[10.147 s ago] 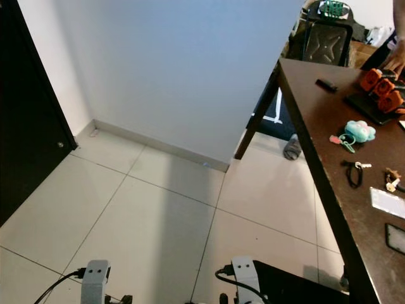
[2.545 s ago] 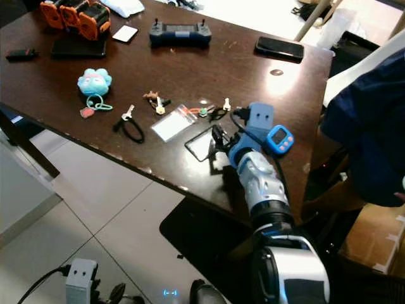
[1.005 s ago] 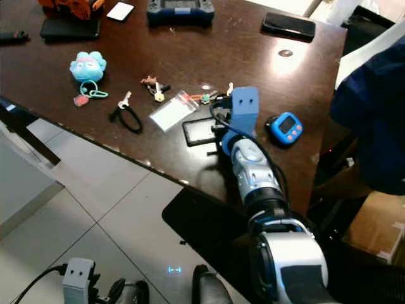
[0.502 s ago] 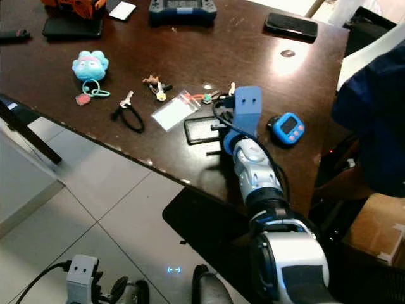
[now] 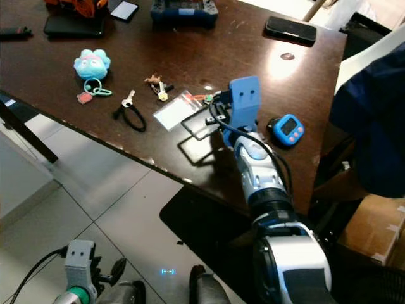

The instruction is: Hang keys on a hook

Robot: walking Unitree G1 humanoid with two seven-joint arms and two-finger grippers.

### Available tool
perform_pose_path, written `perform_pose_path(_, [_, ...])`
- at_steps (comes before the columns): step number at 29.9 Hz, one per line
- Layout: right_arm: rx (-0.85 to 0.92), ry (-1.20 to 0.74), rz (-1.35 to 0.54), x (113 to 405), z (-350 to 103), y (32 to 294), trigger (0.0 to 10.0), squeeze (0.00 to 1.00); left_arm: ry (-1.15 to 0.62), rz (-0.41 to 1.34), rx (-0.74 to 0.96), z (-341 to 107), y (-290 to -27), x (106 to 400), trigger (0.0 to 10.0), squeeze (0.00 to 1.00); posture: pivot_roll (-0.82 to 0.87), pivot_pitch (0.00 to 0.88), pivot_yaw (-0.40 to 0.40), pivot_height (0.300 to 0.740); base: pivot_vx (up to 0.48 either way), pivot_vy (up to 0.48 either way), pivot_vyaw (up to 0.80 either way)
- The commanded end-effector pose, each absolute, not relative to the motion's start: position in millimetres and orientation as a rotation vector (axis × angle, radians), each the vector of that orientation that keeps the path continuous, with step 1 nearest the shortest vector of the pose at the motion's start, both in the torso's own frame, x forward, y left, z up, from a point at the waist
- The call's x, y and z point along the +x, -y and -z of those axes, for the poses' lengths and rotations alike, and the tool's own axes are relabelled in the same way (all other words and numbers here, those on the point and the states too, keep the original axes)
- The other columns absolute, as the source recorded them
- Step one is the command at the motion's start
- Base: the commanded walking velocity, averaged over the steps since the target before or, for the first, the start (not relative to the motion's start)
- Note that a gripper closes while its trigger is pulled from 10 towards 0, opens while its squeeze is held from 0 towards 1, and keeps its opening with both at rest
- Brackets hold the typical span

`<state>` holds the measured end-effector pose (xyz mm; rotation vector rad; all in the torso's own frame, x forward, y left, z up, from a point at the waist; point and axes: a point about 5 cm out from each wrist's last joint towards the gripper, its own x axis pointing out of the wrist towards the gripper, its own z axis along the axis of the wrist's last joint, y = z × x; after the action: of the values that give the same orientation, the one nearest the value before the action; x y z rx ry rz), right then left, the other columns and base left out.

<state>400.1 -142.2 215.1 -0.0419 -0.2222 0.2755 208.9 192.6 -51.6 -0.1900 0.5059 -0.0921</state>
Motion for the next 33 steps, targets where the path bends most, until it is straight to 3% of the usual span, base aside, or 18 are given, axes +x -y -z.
perform_pose_path(1, [-0.025,0.235,-0.278,398,-213,145,0.0,0.0,-0.531,0.048,-0.22,57,-198,201,10.0,0.0,0.02,0.164,0.008,0.74,0.0,0.0,0.0])
perform_pose_path(4, [0.002,0.274,-0.329,395,-218,144,0.0,0.0,-0.463,-0.115,-0.258,45,-233,208,10.0,0.0,0.03,0.152,0.006,0.74,0.0,0.0,0.0])
perform_pose_path(5, [0.002,0.274,-0.329,395,-218,144,0.0,0.0,-0.463,-0.115,-0.258,45,-233,208,10.0,0.0,0.03,0.152,0.006,0.74,0.0,0.0,0.0])
perform_pose_path(6, [0.019,0.291,-0.35,393,-219,143,0.0,0.0,-0.436,-0.212,-0.258,39,-258,207,10.0,0.0,0.04,0.149,0.007,0.74,0.0,0.0,0.0])
perform_pose_path(7, [0.019,0.291,-0.35,393,-219,143,0.0,0.0,-0.436,-0.212,-0.258,39,-258,207,10.0,0.0,0.04,0.149,0.007,0.74,0.0,0.0,0.0])
perform_pose_path(8, [0.054,0.306,-0.384,391,-220,139,0.0,0.0,-0.413,-0.317,-0.247,31,-285,204,10.0,0.0,0.05,0.142,0.008,0.74,0.0,0.0,0.0])
perform_pose_path(12, [0.1,0.325,-0.456,386,-220,129,0.0,0.0,-0.364,-0.448,-0.239,18,-317,199,10.0,0.0,0.06,0.136,0.005,0.74,0.0,0.0,0.0])
perform_pose_path(13, [0.108,0.332,-0.509,382,-219,121,0.9,0.0,-0.322,-0.498,-0.246,11,-328,198,10.0,0.0,0.06,0.134,0.005,0.74,0.0,0.0,0.0])
perform_pose_path(14, [0.104,0.352,-0.588,376,-218,111,2.8,0.0,-0.267,-0.541,-0.254,2,-339,200,10.0,0.0,0.07,0.131,-0.001,0.74,0.0,0.0,0.0])
perform_pose_path(15, [0.104,0.352,-0.588,376,-218,111,2.8,0.0,-0.267,-0.541,-0.254,2,-339,200,10.0,0.0,0.07,0.131,-0.001,0.74,0.0,0.0,0.0])
perform_pose_path(16, [0.117,0.357,-0.655,371,-217,102,10.0,0.0,-0.191,-0.576,-0.278,-9,-349,204,10.0,0.0,0.08,0.127,-0.007,0.74,0.0,0.0,0.77])
perform_pose_path(22, [0.136,0.403,-0.804,361,-223,85,10.0,0.0,0.108,-0.553,-0.357,-57,-374,226,10.0,0.0,0.09,0.108,-0.023,0.74,0.0,0.0,0.77])
perform_pose_path(25, [0.137,0.41,-0.812,361,-225,84,10.0,0.0,0.161,-0.523,-0.364,-67,-376,231,10.0,0.0,0.09,0.104,-0.026,0.74,0.0,0.0,0.76])
perform_pose_path(26, [0.139,0.423,-0.819,361,-229,84,10.0,0.0,0.237,-0.432,-0.361,-82,-372,243,10.0,0.0,0.1,0.095,-0.031,0.74,0.0,0.0,0.76])
perform_pose_path(28, [0.139,0.423,-0.819,361,-229,84,10.0,0.0,0.237,-0.432,-0.361,-82,-372,243,10.0,0.0,0.1,0.095,-0.031,0.74,0.0,0.0,0.76])
perform_pose_path(30, [0.14,0.446,-0.83,362,-235,84,10.0,0.0,0.371,-0.162,-0.324,-111,-345,267,10.0,0.0,0.11,0.083,-0.036,0.74,0.0,0.0,0.76])
perform_pose_path(32, [0.14,0.446,-0.83,362,-235,84,10.0,0.0,0.371,-0.162,-0.324,-111,-345,267,10.0,0.0,0.11,0.083,-0.036,0.74,0.0,0.0,0.76])
perform_pose_path(33, [0.139,0.451,-0.832,363,-237,84,10.0,0.0,0.414,-0.06,-0.311,-121,-331,274,10.0,0.0,0.11,0.081,-0.038,0.74,0.0,0.0,0.76])
